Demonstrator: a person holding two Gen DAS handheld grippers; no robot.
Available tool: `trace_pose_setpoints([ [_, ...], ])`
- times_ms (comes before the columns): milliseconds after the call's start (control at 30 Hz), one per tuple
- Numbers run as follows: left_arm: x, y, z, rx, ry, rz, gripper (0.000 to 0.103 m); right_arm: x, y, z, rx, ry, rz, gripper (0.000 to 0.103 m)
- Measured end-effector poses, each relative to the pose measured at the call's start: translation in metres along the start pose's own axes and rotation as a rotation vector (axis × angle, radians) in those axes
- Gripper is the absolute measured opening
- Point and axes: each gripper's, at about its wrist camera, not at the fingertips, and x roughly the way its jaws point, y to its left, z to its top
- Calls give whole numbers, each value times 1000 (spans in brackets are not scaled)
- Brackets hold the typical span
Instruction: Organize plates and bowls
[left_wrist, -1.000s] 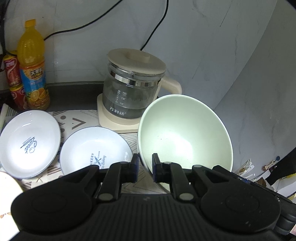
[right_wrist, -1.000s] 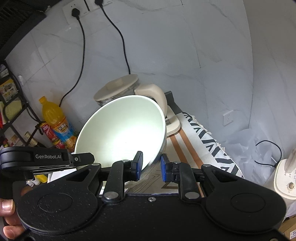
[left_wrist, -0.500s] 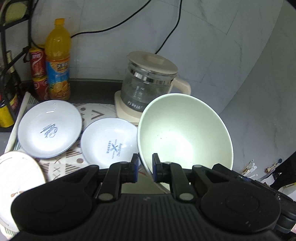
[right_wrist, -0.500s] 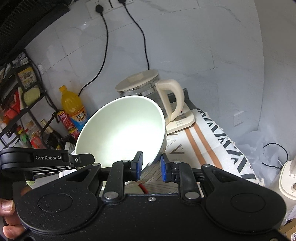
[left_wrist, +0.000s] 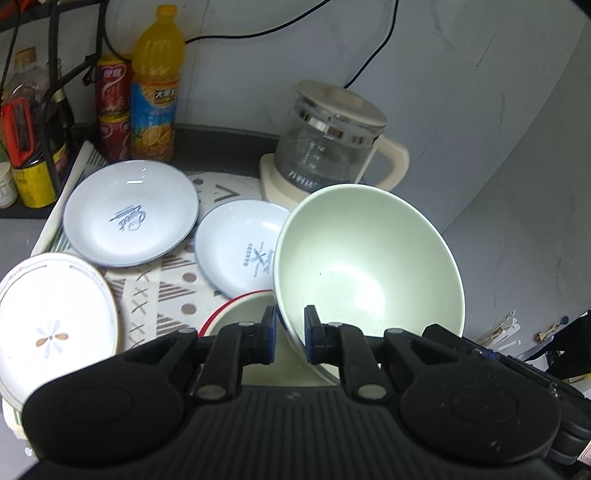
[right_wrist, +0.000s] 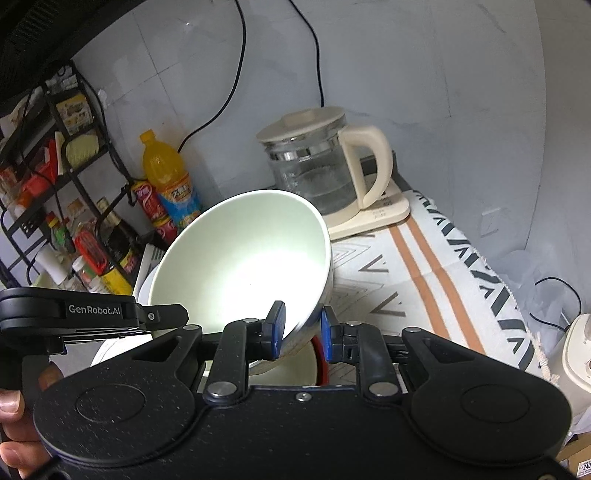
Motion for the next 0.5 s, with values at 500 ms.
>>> trace_pose_setpoints([
  [500, 15, 23, -16, -22, 73, 26, 13, 18, 14, -14, -59, 74, -16, 21],
])
